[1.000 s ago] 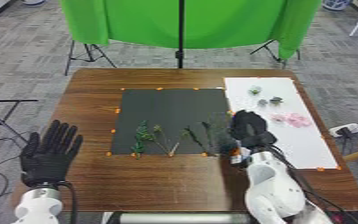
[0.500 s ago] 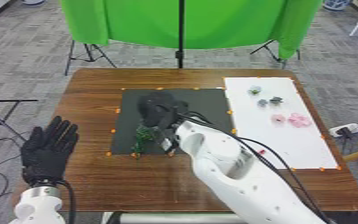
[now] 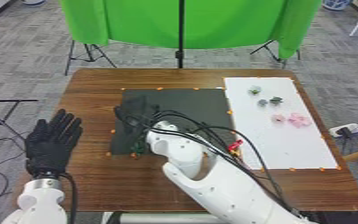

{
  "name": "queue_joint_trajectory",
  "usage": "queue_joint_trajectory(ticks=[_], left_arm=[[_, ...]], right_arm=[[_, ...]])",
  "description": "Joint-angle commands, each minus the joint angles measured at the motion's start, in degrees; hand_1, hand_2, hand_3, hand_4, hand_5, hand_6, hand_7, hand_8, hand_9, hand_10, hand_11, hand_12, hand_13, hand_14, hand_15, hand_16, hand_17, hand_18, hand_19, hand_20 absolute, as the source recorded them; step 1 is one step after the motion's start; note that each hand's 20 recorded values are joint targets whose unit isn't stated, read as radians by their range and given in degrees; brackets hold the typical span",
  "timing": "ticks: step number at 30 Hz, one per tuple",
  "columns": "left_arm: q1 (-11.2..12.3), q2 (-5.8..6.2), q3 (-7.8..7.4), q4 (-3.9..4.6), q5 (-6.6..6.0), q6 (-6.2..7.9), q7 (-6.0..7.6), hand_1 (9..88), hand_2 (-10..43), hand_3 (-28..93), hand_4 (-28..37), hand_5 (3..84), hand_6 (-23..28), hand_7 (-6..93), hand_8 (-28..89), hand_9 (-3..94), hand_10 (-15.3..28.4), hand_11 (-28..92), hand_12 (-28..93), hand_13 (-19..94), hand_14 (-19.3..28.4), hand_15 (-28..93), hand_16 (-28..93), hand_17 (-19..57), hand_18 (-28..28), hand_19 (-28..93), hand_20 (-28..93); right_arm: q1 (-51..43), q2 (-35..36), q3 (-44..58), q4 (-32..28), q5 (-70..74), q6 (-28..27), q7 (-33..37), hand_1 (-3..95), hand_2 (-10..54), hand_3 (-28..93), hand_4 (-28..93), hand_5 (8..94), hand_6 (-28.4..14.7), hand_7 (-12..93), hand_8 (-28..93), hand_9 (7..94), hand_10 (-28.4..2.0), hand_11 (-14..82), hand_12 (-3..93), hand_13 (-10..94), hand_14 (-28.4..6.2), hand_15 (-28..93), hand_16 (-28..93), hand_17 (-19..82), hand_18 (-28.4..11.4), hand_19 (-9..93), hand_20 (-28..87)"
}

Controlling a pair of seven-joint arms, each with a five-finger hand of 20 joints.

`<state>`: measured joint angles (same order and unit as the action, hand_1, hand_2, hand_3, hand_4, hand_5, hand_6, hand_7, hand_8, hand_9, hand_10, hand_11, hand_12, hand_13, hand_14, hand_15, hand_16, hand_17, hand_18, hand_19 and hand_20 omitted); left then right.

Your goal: Arrange flowers

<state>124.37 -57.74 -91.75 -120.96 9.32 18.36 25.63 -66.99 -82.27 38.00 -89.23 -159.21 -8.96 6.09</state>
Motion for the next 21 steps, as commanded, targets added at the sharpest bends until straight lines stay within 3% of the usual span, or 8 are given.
queue_joint_trajectory(ticks=[1, 7, 9, 11, 14, 16, 19, 21], left_arm=[[0.4, 0.12, 0.1, 0.25, 2.02, 1.83, -0.54, 25.4, 19.8, 75, -28.3, 46.7, 10.1, 9.8, -10, 39.3, 14.9, 21, 8, 28, 15.7, 35, -8, -8.3, 13.6, 36, 11], [0.6, -0.13, 0.06, 0.28, 1.05, 1.19, -0.38, 25.5, 19.8, 75, -28.3, 46.5, 10.2, 9.3, -10, 39.3, 15.0, 21, 8, 28, 15.7, 35, -8, -8.4, 13.7, 36, 11], [0.4, -0.1, 0.14, 0.42, 0.85, 0.98, -0.41, 25.5, 19.8, 75, -28.3, 46.5, 10.1, 9.3, -10, 39.4, 14.9, 21, 7, 28, 15.7, 35, -8, -8.5, 13.7, 36, 11], [0.4, -0.23, 0.09, 0.47, 0.39, 0.7, -0.31, 25.5, 19.8, 75, -28.3, 46.4, 10.1, 9.4, -10, 39.4, 14.9, 21, 7, 28, 15.7, 35, -8, -8.5, 13.8, 36, 11], [0.5, -0.3, 0.29, 0.34, -0.08, 1.12, -0.31, 25.5, 19.8, 74, -28.3, 46.4, 10.0, 9.5, -10, 39.4, 15.0, 21, 7, 28, 15.8, 36, -8, -8.5, 13.8, 36, 11], [0.6, -0.47, 0.23, 0.45, -0.38, 0.26, -0.34, 25.5, 19.8, 75, -28.3, 46.5, 10.1, 9.5, -10, 39.4, 15.0, 21, 7, 28, 15.8, 36, -8, -8.5, 13.8, 36, 11], [1.1, -1.21, -0.18, 0.52, -0.47, 0.11, -0.42, 25.5, 19.8, 74, -28.3, 46.4, 10.1, 9.5, -10, 39.4, 15.0, 21, 7, 28, 15.9, 35, -8, -8.5, 13.9, 36, 11], [1.6, -1.33, -0.51, 0.42, -1.49, -0.05, -0.11, 25.5, 19.9, 74, -28.3, 46.4, 10.1, 9.6, -10, 39.4, 15.0, 21, 7, 28, 15.9, 35, -9, -8.5, 13.9, 36, 11]], right_arm=[[-0.9, -0.3, -0.2, 0.1, -1.8, -2.9, -1.3, 58.2, -9.5, 76, -28, 64.1, -0.1, 57, 0, 73.4, -11.9, 32.3, 43.9, 61, -11.9, 71, 41, 32, -23.9, 93, 53], [-1.7, -0.8, 0.3, -0.1, -1.4, -5.3, -0.8, 57.4, -9.5, 76, -28, 63.0, -1.1, 49, -7, 72.0, -11.6, 28.1, 41.7, 58, -12.3, 71, 40, 31, -24.0, 92, 53], [-1.8, -0.8, 0.2, -0.1, -1.6, -4.7, -0.4, 57.1, -9.5, 77, -28, 64.7, -0.4, 34, -11, 71.9, -11.5, 25.0, 40.3, 58, -12.2, 71, 40, 31, -24.1, 92, 53], [-1.9, -1.0, 0.3, -0.2, -1.9, -4.8, -0.3, 56.9, -9.5, 77, -28, 65.1, 0.0, 30, -17, 72.2, -11.2, 22.0, 40.0, 58, -12.2, 71, 39, 31, -24.2, 92, 53], [-2.4, -1.0, -0.3, -0.1, -2.1, -3.0, 2.1, 55.9, -9.5, 78, -28, 63.8, -0.3, 25, -17, 72.2, -11.7, 19.7, 38.1, 57, -12.5, 71, 38, 31, -24.3, 92, 53], [-2.3, -0.6, -0.6, -0.4, -1.1, -2.4, 4.1, 55.1, -9.5, 79, -28, 63.6, -0.4, 24, -17, 72.1, -12.0, 19.8, 36.8, 58, -12.5, 71, 38, 31, -24.4, 92, 53], [-2.8, -0.7, 0.4, -2.0, 2.1, -2.0, 8.4, 52.2, -9.5, 82, -28, 62.0, -1.1, 21, -15, 69.5, -13.4, 24.7, 30.3, 58, -12.8, 71, 37, 31, -24.7, 92, 52], [-2.9, -0.6, 1.4, -2.7, 3.8, -1.7, 9.6, 50.3, -9.5, 84, -28, 60.1, -2.0, 19, -14, 66.7, -14.8, 29.2, 23.8, 58, -13.3, 71, 36, 31, -25.1, 92, 51]])
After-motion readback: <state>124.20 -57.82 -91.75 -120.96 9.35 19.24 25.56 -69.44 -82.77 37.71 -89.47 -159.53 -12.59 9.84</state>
